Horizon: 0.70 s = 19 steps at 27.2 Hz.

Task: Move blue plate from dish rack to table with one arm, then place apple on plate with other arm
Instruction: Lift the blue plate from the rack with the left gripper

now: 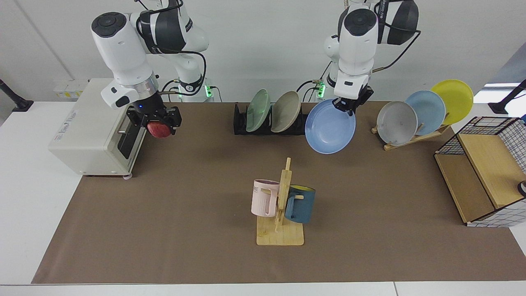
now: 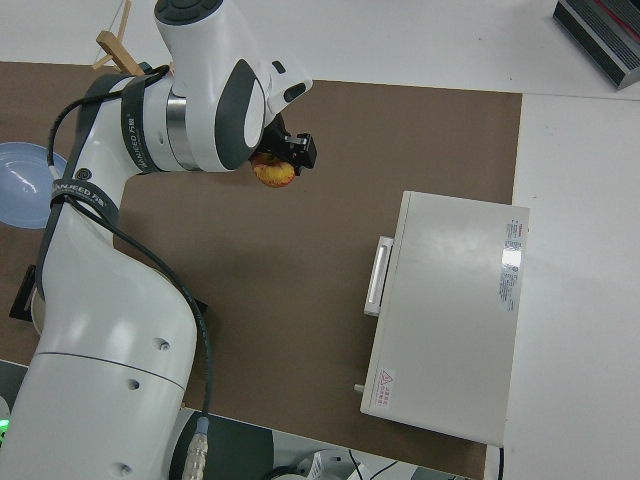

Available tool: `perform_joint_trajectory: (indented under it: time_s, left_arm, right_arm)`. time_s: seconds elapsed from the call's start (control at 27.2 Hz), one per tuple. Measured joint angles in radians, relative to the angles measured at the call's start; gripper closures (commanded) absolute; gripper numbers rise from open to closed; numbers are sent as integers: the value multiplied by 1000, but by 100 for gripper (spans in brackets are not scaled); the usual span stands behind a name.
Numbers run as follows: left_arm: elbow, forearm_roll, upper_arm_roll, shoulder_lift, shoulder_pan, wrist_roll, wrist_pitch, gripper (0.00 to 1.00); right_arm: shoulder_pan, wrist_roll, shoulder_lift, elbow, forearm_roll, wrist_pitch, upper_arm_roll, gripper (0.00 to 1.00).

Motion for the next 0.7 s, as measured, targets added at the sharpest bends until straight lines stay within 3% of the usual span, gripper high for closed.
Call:
perform_joint_trajectory:
  time_s: [0.48,0.7]
  left_arm:
    - [-149,-305,0,55,22,-72,416,100]
    - [-226,-312,-7,144,-60,-119,585,100]
  right_arm:
    - [2,-1,0,-2,0,0,10,93]
    - [4,-1,0,-6,0,0,18,93]
